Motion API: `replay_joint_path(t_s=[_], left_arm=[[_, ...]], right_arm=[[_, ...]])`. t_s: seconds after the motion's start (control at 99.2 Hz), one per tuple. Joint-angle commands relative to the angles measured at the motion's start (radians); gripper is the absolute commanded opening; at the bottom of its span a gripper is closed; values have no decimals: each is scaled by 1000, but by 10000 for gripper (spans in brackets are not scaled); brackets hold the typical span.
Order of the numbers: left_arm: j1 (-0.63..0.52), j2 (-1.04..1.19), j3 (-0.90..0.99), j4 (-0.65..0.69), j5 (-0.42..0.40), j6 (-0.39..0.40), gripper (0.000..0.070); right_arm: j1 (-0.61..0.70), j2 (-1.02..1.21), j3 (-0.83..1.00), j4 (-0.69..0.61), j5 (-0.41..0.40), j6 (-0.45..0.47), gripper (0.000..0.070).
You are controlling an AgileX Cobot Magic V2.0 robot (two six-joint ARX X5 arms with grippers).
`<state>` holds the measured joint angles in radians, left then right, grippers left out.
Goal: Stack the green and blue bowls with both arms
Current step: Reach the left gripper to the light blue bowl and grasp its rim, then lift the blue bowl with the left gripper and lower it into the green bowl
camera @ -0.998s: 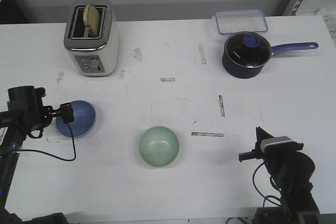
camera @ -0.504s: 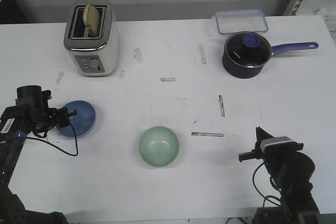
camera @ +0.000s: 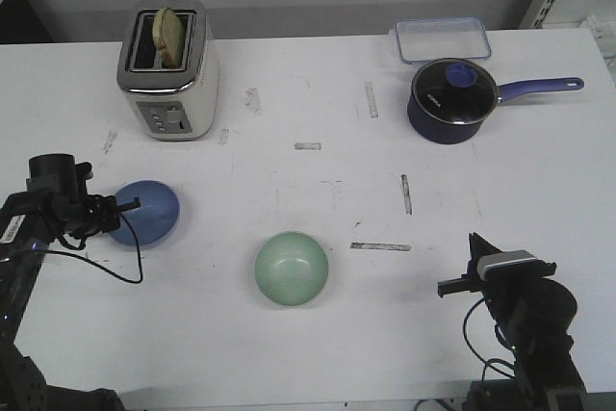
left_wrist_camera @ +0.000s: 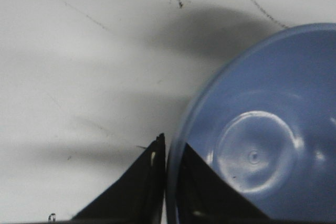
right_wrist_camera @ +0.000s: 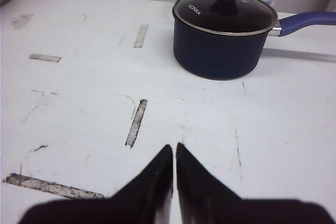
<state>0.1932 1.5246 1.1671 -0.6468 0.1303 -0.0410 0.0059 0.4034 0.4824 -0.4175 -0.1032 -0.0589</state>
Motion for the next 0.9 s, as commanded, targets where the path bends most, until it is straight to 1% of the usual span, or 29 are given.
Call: replay_joint_path(t_s=[0.0,0.151,0.292,0.363,0.494,0.504,0.585,0.686,0.807,0.887], left_arm=[[1,-18,67,3,34,-12,1],[-6,-58,180,-3,106,-76,1],[-50,-107,273,-10,118,-128,1],[-92,-135,304,-19,134,-133,1],[-205,-183,315,-20,188,-134,0],[-311,-197,315,-40,193,-133,0],[-402,-197,315,-65,193,-133,1],[-518,-182,315,-101,193,-111,0],[-625,-153,315,-161,192,-15,1],[-674,-124,315,-212,192,32,1]], right_arm=[[1,4,5,6,0,0,0],[1,4,5,6,0,-1,0],[1,4,5,6,0,-1,0],[1,4,5,6,0,-1,0],[1,4,5,6,0,-1,0],[1,4,5,6,0,-1,0],[1,4,5,5,0,-1,0],[1,4,5,6,0,-1,0],[1,4,5,5,0,-1,0],[1,4,5,5,0,-1,0]])
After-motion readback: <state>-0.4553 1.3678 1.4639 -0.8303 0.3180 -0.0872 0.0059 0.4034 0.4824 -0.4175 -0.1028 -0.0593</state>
